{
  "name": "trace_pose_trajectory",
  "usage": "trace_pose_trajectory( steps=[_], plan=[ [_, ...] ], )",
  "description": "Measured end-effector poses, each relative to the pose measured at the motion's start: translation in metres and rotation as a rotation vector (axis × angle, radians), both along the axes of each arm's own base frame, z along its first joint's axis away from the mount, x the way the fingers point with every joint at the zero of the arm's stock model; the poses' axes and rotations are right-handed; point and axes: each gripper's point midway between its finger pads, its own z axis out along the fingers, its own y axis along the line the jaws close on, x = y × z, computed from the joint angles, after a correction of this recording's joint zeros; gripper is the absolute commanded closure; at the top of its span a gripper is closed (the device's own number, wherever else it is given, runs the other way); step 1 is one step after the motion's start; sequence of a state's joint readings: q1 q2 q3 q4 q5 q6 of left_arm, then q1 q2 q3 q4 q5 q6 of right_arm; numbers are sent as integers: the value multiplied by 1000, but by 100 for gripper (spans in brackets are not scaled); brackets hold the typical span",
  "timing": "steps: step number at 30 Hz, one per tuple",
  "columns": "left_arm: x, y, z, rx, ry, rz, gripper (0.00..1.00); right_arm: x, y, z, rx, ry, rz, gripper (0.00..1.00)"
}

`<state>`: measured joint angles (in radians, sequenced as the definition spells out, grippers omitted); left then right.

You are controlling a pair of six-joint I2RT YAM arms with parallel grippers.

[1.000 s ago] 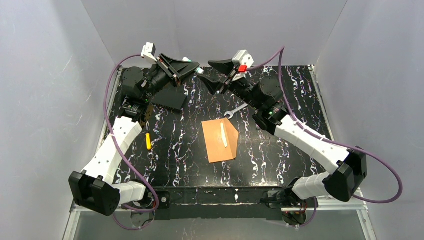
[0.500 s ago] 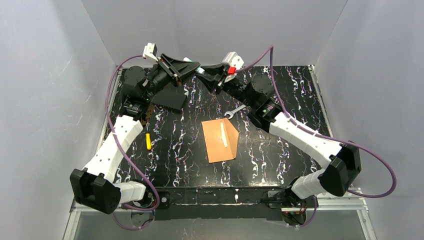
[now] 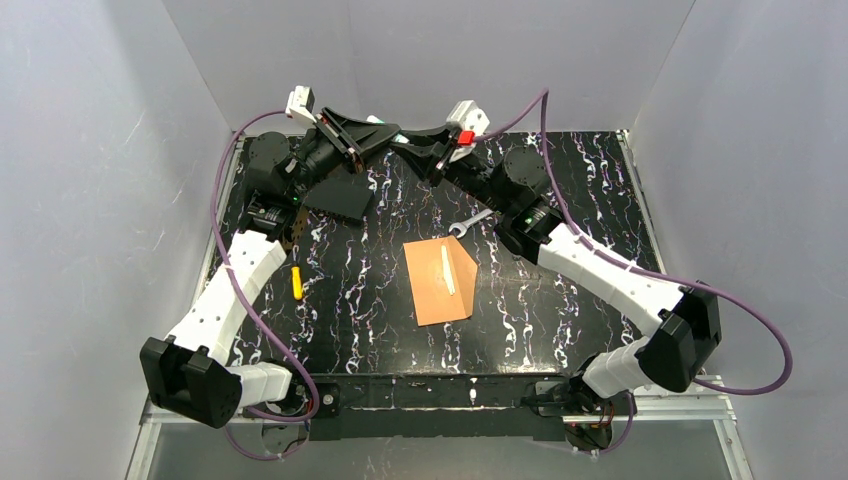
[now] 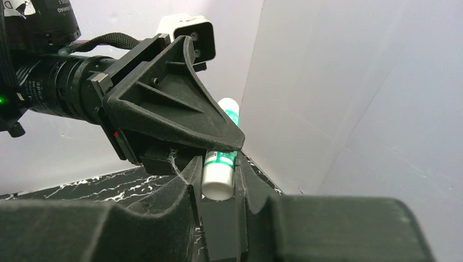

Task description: Place the letter into the envelope and seal it

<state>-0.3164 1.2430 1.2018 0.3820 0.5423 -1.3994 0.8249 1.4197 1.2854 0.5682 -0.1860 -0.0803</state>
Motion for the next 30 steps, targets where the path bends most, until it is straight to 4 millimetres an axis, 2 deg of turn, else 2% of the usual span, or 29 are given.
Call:
trace_pose_trajectory(
  steps=[2, 5, 7, 9, 14, 17, 22, 30],
  plan=[
    [0, 0, 0, 1, 0, 2, 75, 1, 1, -1, -3, 5, 1, 99],
    [0, 0, -1, 8, -7, 3, 48, 1, 1, -1, -8, 11, 1, 99],
    [0, 0, -1, 16, -16, 2, 37, 1, 1, -2, -12, 15, 0, 99],
    [-1, 0, -2, 18, -16, -3, 32, -1, 0, -5, -22, 35, 4, 99],
    [-7, -2, -3, 17, -5, -50, 31, -11, -2, -8, -68, 84, 42, 99],
    [-8, -4, -3, 13, 13, -89, 37, -21, -7, -6, -86, 96, 60, 99],
    [-7, -5, -11, 1, 69, -131, 55, -32, -19, 0, -95, 105, 63, 99],
    [-15, -8, -13, -21, 125, -192, 59, -34, -22, -13, -145, 137, 58, 99]
  ],
)
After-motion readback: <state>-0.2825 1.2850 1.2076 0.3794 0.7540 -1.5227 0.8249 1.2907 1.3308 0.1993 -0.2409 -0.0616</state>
